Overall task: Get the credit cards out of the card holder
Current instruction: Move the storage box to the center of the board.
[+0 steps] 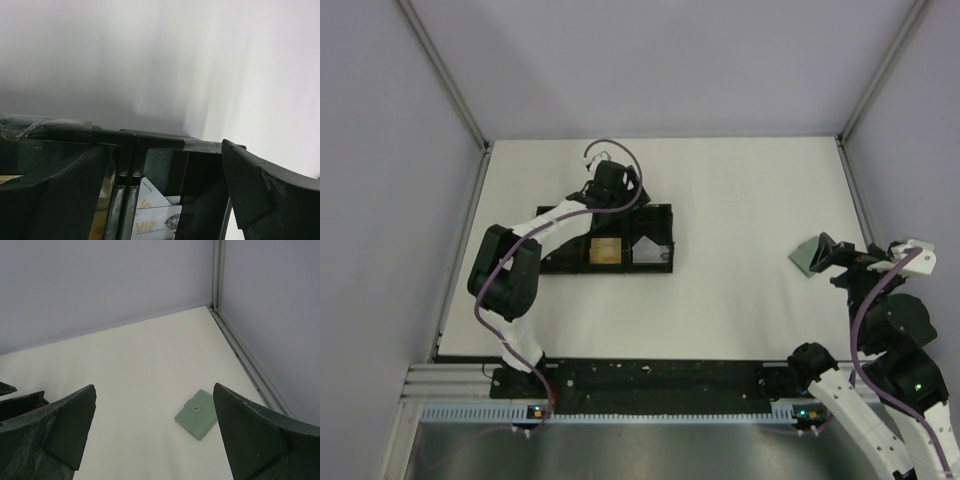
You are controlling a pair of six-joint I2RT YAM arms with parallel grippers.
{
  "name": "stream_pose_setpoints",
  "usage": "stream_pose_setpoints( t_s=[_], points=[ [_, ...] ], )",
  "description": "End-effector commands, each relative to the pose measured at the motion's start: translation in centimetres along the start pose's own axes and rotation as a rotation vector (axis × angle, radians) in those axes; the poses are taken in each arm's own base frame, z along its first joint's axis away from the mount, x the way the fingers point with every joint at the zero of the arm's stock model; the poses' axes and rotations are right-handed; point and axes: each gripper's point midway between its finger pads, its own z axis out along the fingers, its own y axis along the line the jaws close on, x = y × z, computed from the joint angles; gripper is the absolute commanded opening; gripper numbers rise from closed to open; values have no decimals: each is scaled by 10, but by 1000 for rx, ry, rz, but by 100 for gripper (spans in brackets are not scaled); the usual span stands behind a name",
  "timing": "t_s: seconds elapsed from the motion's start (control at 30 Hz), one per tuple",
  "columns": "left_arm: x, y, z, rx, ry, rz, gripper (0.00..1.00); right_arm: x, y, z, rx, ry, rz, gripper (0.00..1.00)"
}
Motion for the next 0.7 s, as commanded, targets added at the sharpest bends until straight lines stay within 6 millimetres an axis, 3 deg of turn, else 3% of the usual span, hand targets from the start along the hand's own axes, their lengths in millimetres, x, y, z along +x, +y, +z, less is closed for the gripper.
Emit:
stream_pose_setpoints(
  t_s=[0.0, 0.13, 0.27, 0.37, 0.47, 0.57, 0.67],
  points=[
    [-55, -18, 7, 31, -164, -36, 98, -2, 7, 2, -30, -15, 1, 99],
    [-62, -24, 3, 41, -163, -22, 98, 7, 17, 7, -73, 2, -10, 99],
    [-70, -42, -27, 115, -168, 2, 99, 16, 41, 12, -178, 62, -52, 99],
    [-82, -53, -70, 178, -208, 42, 99, 30, 58, 18, -211, 162, -42, 99],
    [-94, -55, -118, 207, -263, 118, 99, 52, 91, 25, -321, 286, -47, 99],
    [-103, -46, -164, 195, -315, 213, 99, 72, 102, 36, -289, 388, -1, 99],
    [-110, -31, -210, 167, -384, 295, 99, 91, 99, 48, -197, 470, -8, 99]
  ],
)
